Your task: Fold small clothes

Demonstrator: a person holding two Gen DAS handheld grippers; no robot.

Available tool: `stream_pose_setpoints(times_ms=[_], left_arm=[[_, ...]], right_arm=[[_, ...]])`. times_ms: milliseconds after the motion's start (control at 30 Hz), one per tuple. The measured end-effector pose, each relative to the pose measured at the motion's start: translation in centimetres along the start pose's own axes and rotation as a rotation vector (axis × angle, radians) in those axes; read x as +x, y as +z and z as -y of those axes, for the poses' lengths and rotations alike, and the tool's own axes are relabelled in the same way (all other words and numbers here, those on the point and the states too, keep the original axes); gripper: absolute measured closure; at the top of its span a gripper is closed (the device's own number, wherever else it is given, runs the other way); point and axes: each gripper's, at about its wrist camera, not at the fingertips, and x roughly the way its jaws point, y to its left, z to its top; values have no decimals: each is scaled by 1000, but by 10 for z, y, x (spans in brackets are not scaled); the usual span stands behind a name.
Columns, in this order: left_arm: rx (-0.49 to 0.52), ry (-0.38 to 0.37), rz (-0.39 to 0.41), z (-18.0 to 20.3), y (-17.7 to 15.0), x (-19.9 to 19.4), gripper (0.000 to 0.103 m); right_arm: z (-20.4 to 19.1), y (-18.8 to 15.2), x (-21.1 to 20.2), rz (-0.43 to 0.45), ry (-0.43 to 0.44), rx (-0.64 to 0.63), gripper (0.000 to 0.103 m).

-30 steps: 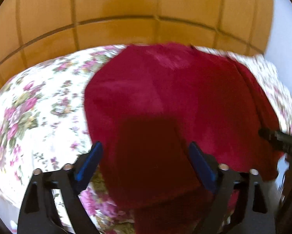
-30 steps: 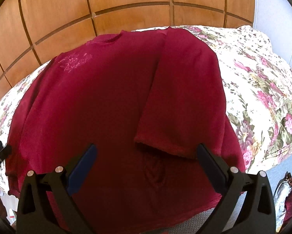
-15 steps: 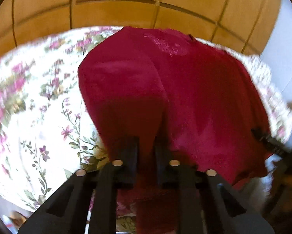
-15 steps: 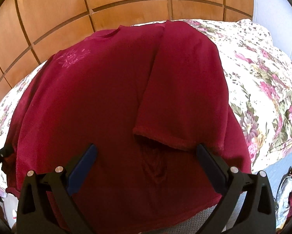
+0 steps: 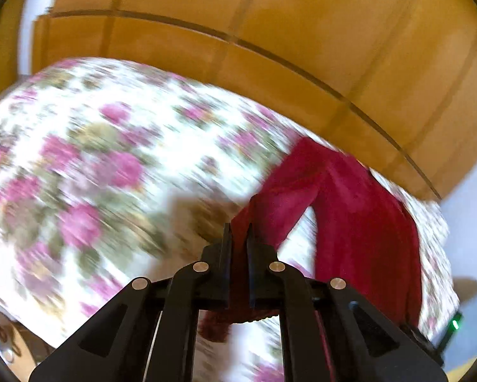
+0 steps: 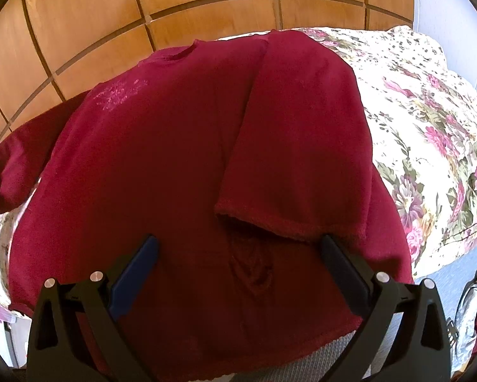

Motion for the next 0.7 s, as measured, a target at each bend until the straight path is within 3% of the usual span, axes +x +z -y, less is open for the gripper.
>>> stream_pose_setpoints(times_ms=[167, 300, 367, 433, 467, 500, 567, 667, 700], left_arm=[[-93, 172, 73, -62, 41, 13, 97], [-137, 299, 72, -104, 61, 30, 97], [-155, 431, 72, -119, 69, 39, 95], [-205, 485, 66, -133, 70, 37, 75], [-247, 494, 62, -139, 70, 34, 50], [-306, 485, 86, -143, 67, 26, 37], [-366, 425, 184, -137, 54, 6, 37], [-290, 356, 172, -105, 38, -1, 37], [-260, 310, 161, -88, 28, -2, 37]], right_arm=[[15, 3, -11, 14, 56, 80, 2], [30, 7, -23, 27, 43, 112, 2], [36, 9, -29, 43, 25, 120, 2], [41, 10, -36, 56, 20, 125, 2], [42, 12, -39, 62, 22, 121, 2], [42, 12, -41, 65, 25, 112, 2], [37, 15, -41, 70, 17, 68, 2], [25, 18, -31, 52, 9, -11, 12], [19, 19, -25, 39, 1, -47, 20]])
